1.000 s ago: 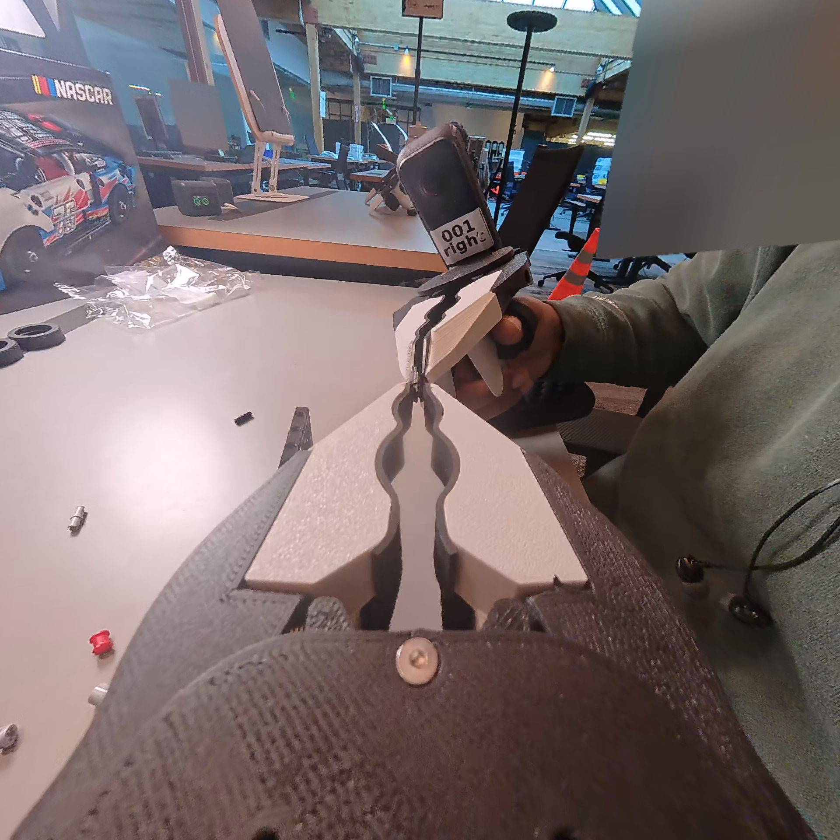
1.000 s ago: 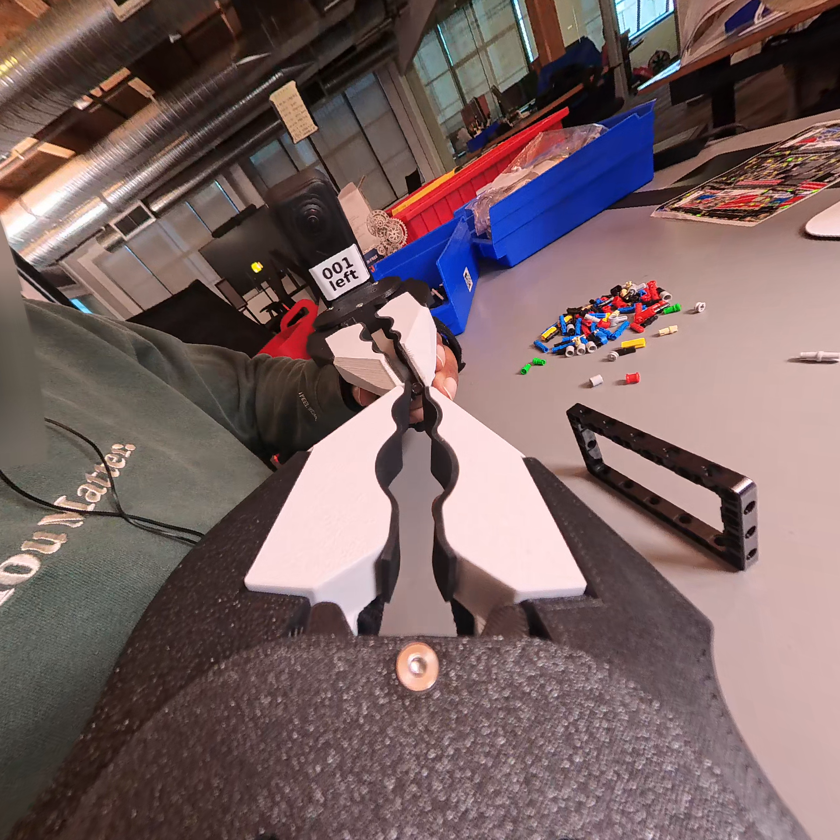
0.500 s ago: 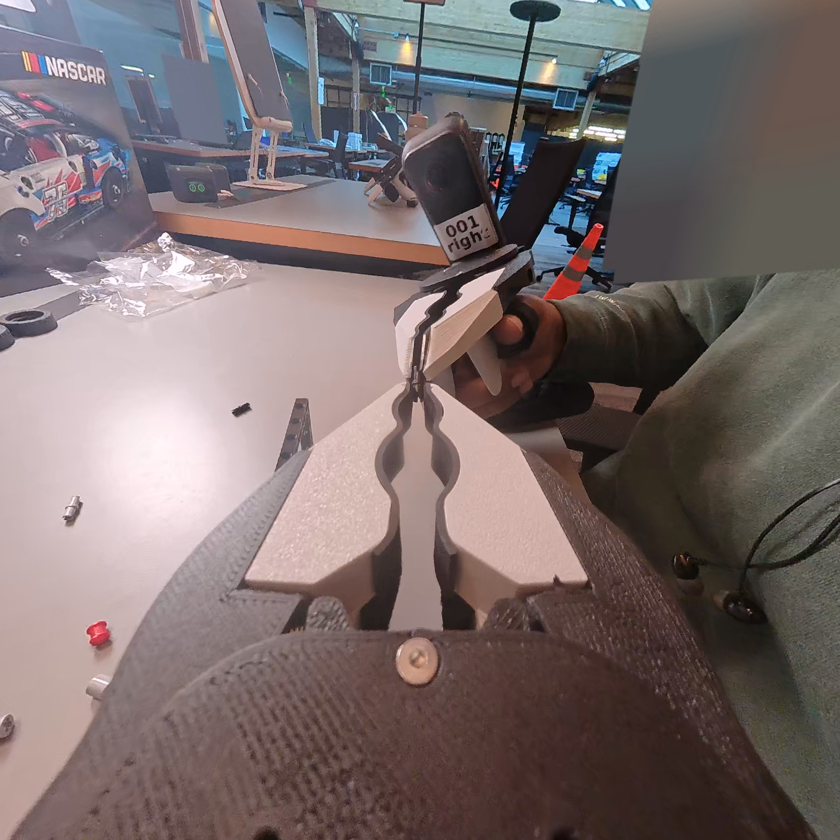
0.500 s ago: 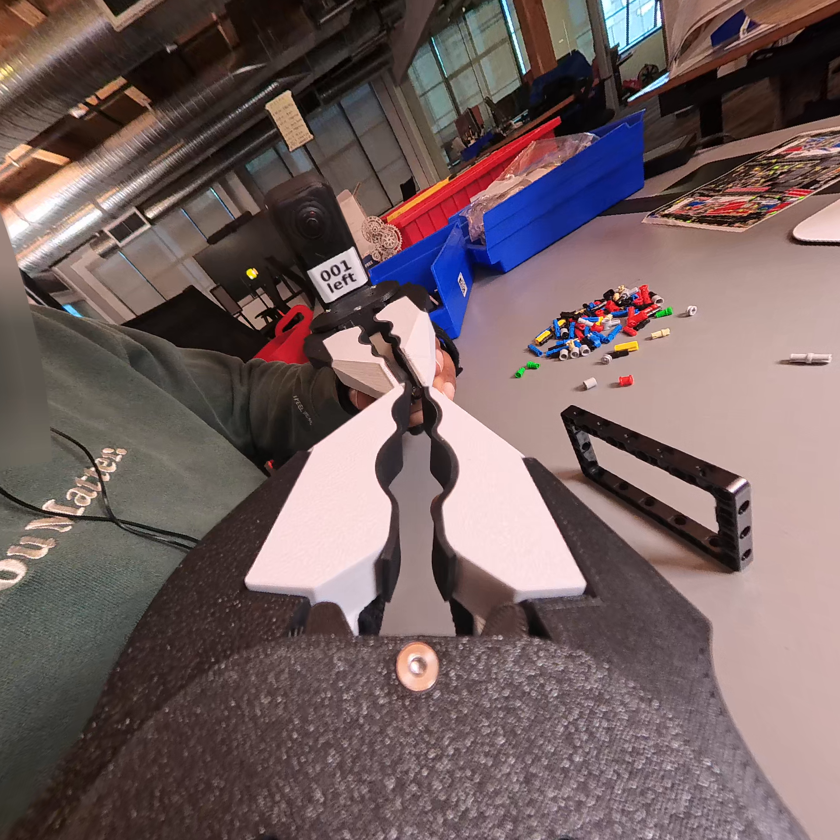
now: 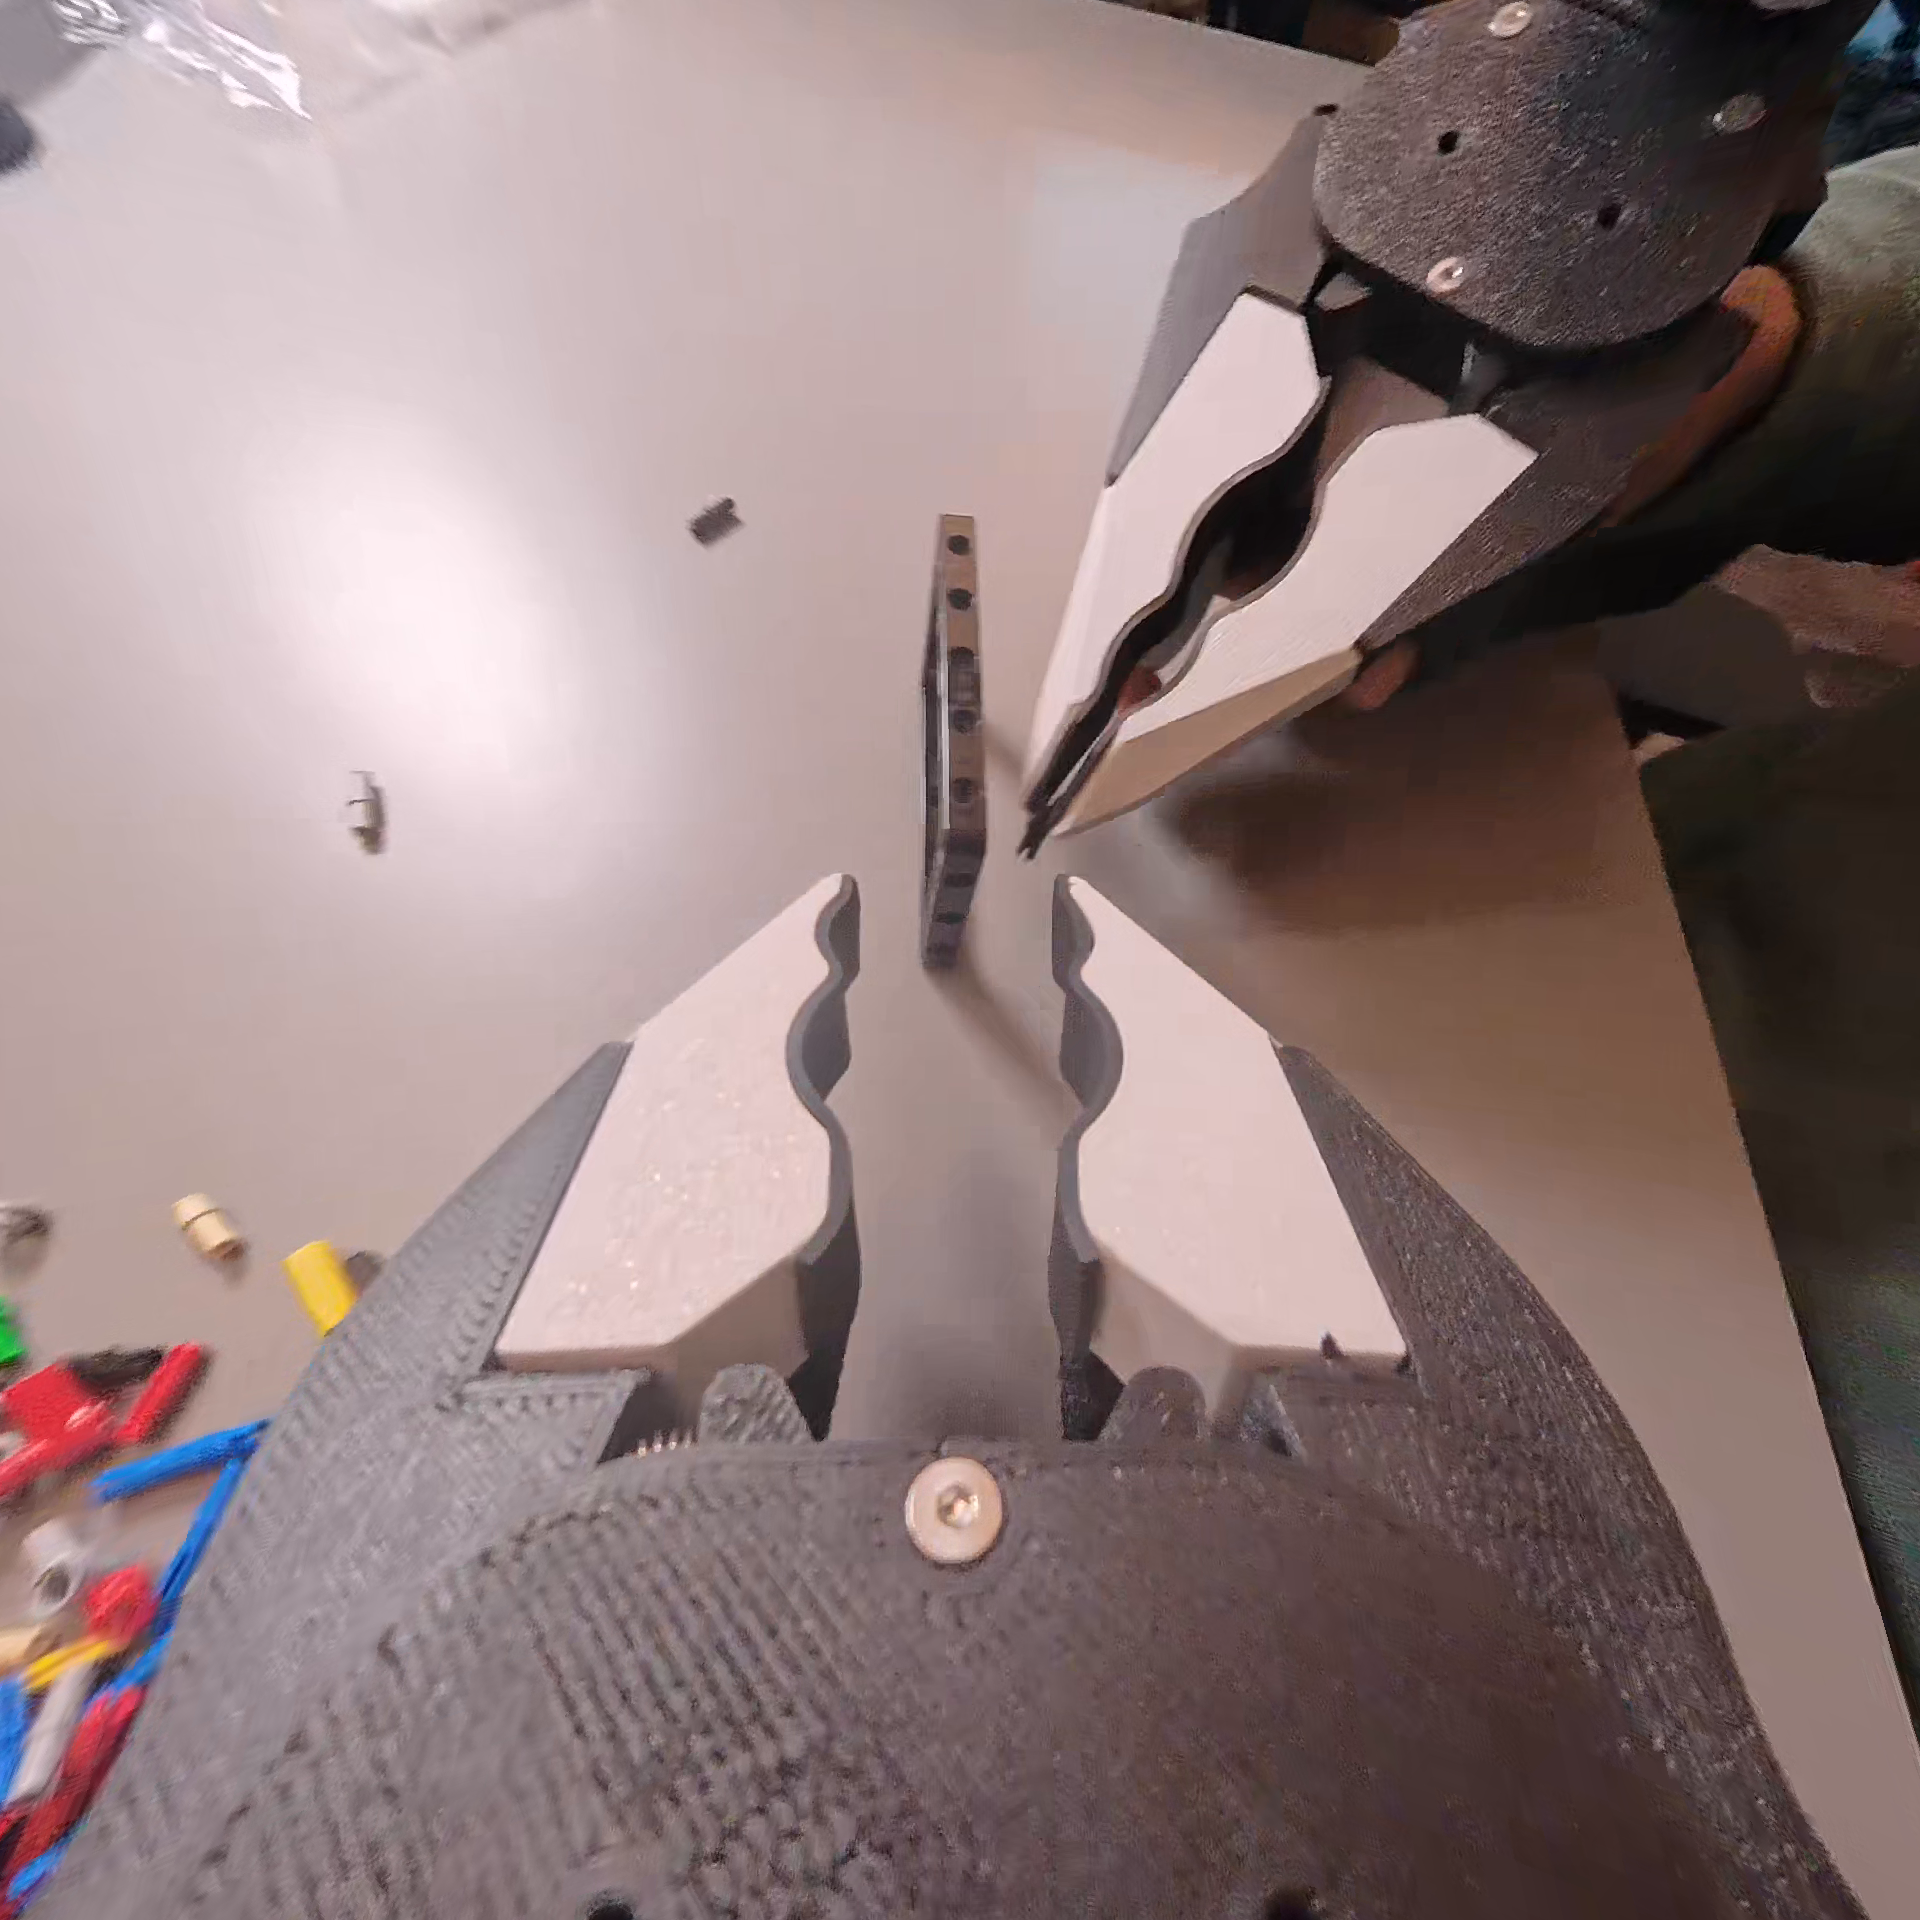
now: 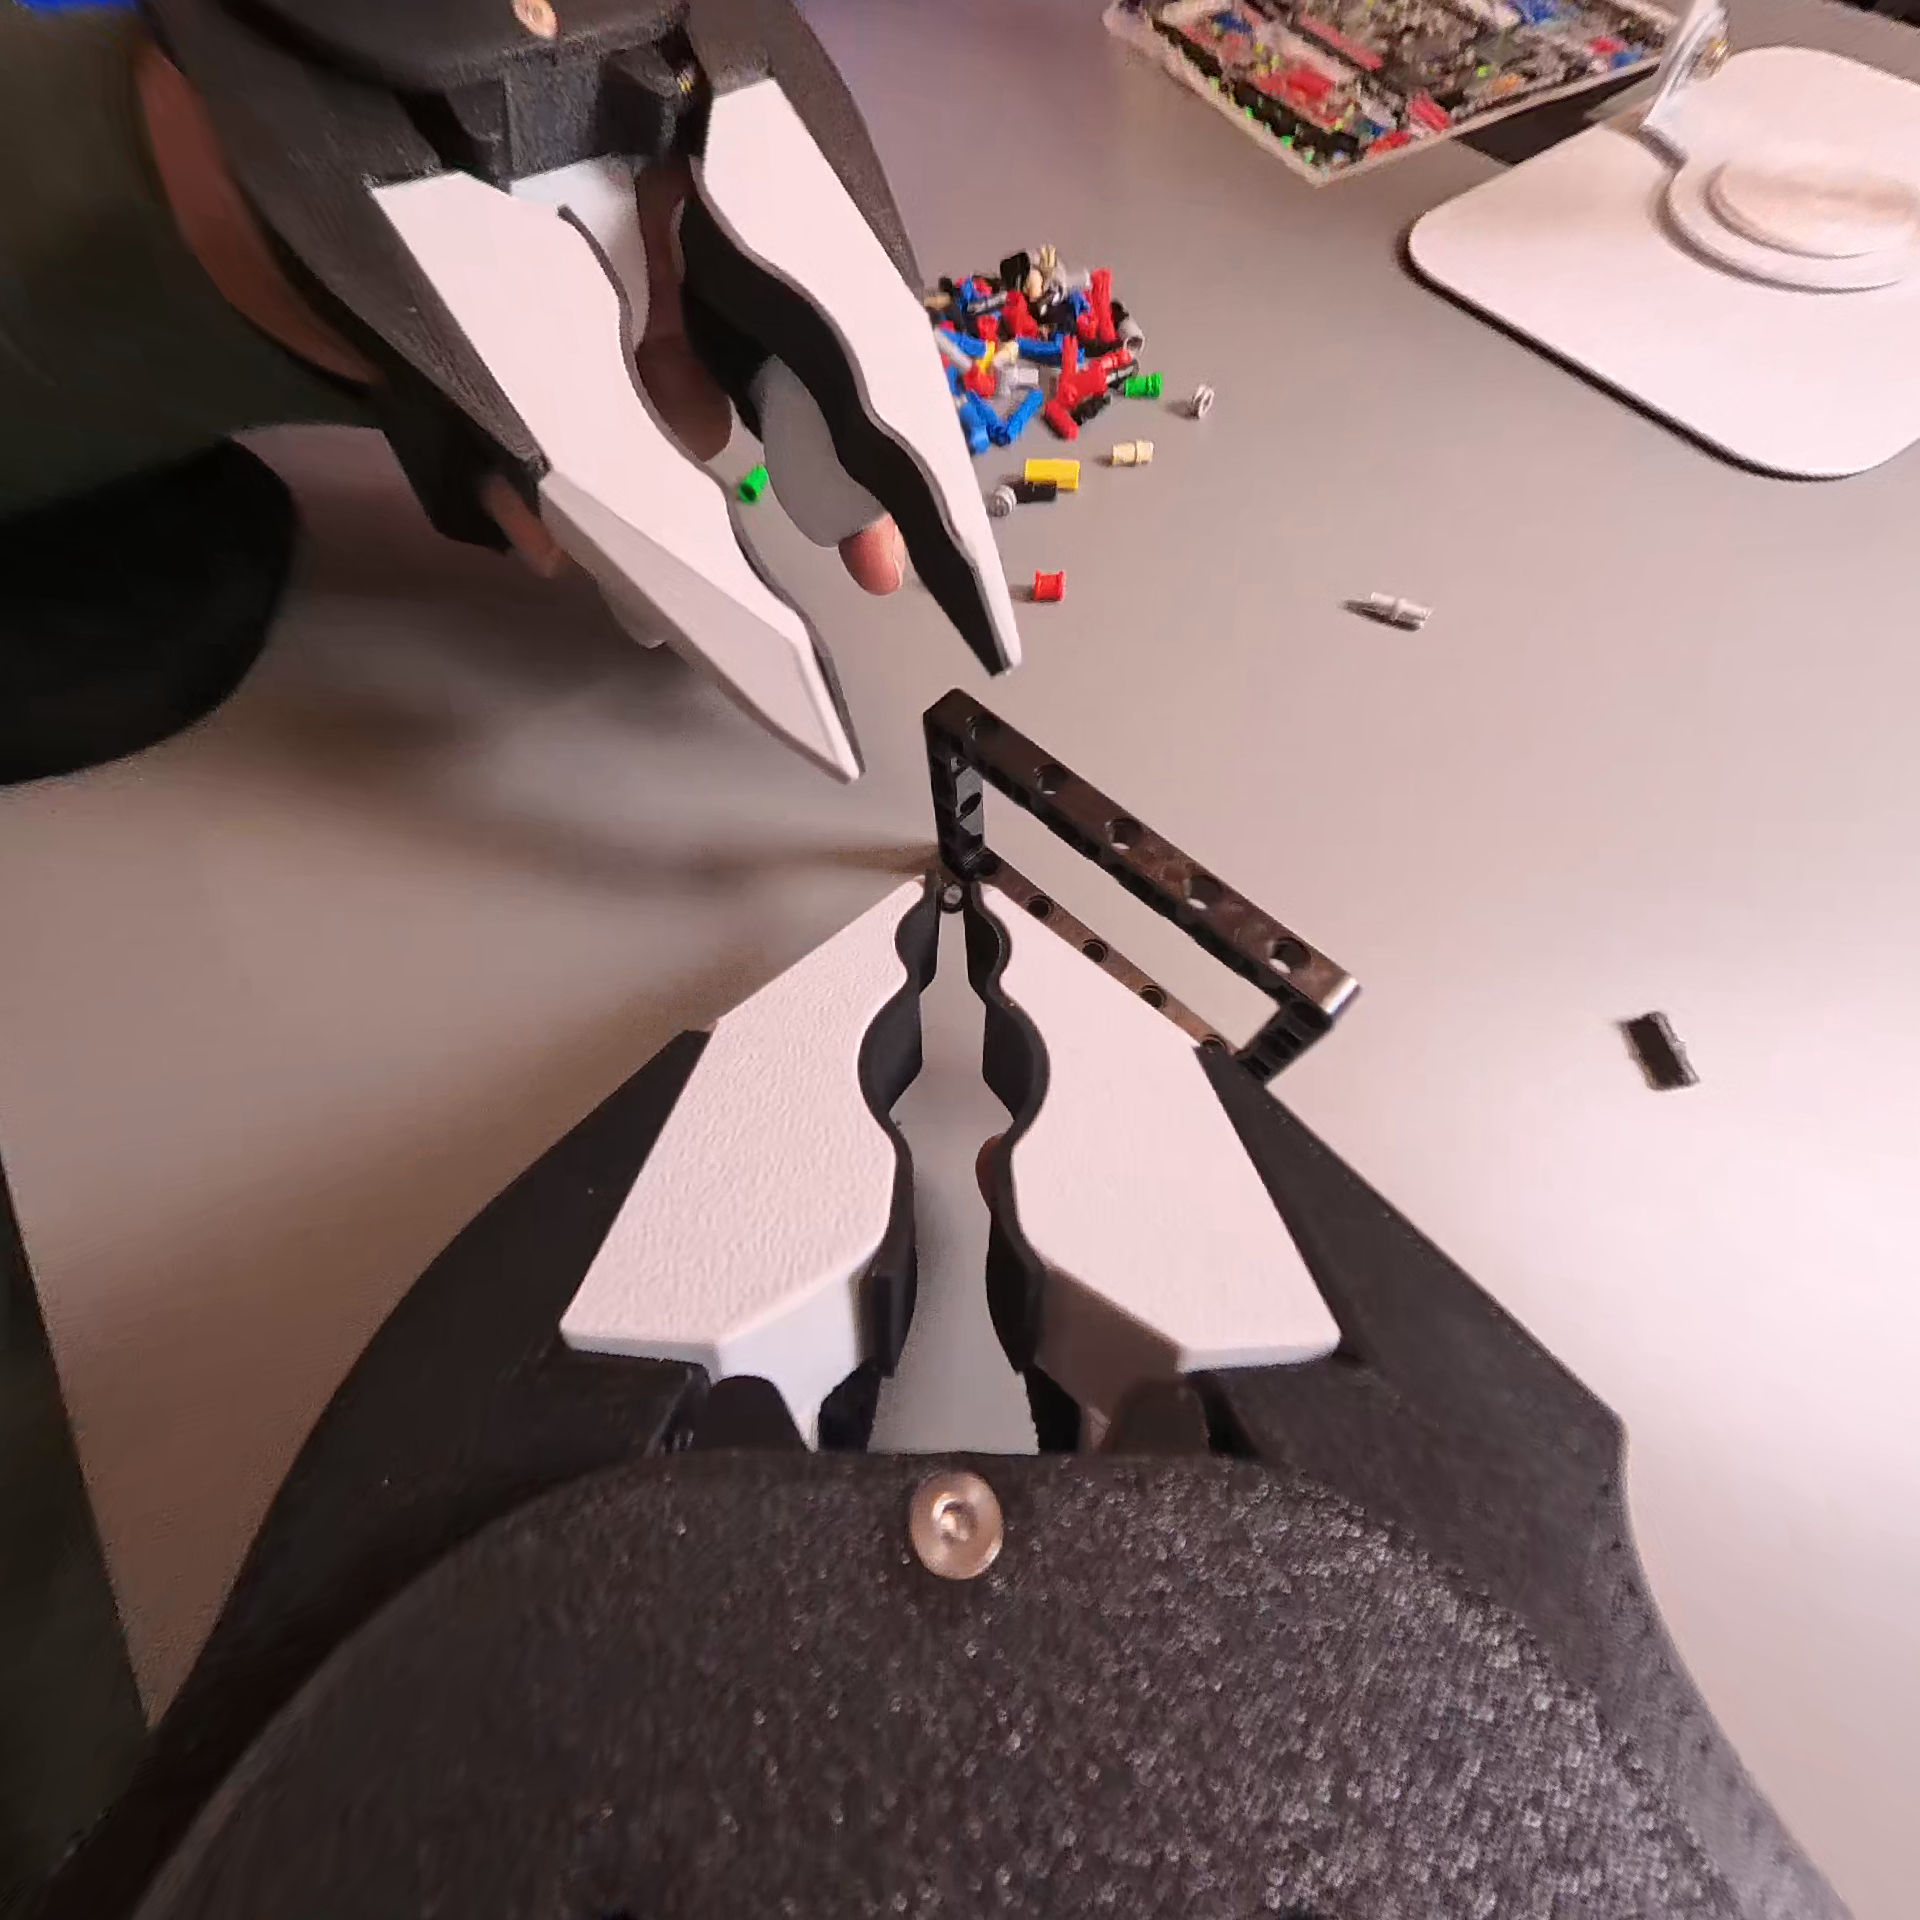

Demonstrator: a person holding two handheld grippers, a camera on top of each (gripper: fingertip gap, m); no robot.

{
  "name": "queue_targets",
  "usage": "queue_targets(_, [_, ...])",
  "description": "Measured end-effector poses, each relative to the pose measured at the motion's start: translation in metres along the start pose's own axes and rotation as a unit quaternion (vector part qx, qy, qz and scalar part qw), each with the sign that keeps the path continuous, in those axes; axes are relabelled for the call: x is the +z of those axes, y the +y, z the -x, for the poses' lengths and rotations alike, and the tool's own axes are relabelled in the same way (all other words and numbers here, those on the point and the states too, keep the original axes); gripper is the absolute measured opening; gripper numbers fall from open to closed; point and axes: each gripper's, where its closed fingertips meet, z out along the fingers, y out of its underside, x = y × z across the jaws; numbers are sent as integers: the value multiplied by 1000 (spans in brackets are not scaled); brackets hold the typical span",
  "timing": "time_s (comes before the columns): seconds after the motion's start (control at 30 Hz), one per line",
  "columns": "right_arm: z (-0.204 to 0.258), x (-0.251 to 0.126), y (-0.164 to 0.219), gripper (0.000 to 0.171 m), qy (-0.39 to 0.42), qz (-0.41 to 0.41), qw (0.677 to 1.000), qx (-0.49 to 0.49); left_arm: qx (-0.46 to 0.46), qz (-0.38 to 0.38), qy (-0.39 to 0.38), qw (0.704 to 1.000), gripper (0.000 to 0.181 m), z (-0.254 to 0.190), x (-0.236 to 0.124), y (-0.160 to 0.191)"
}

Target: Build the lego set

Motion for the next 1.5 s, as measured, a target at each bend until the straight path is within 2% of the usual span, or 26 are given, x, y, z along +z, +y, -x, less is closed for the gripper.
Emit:
queue_targets(0.23, [-5, 13, 2, 2, 28, 28, 999, -26, 33, 27, -12, 999, 20, -7, 15, 14])
queue_targets(0.5, [-4, 21, 6, 1, 20, 49, 998, -24, 39, 39, -23, 998, 6, -8, 21, 19])
queue_targets(1.2, [-2, 22, 8, 1, -2, 139, 987, -80, 34, 36, -22, 999, 6, -6, 21, 19])
queue_targets(1.5, [-12, 31, 1, 2, -27, 143, 988, -46, -12, 35, -4, 999, 6, 9, 20, 18])
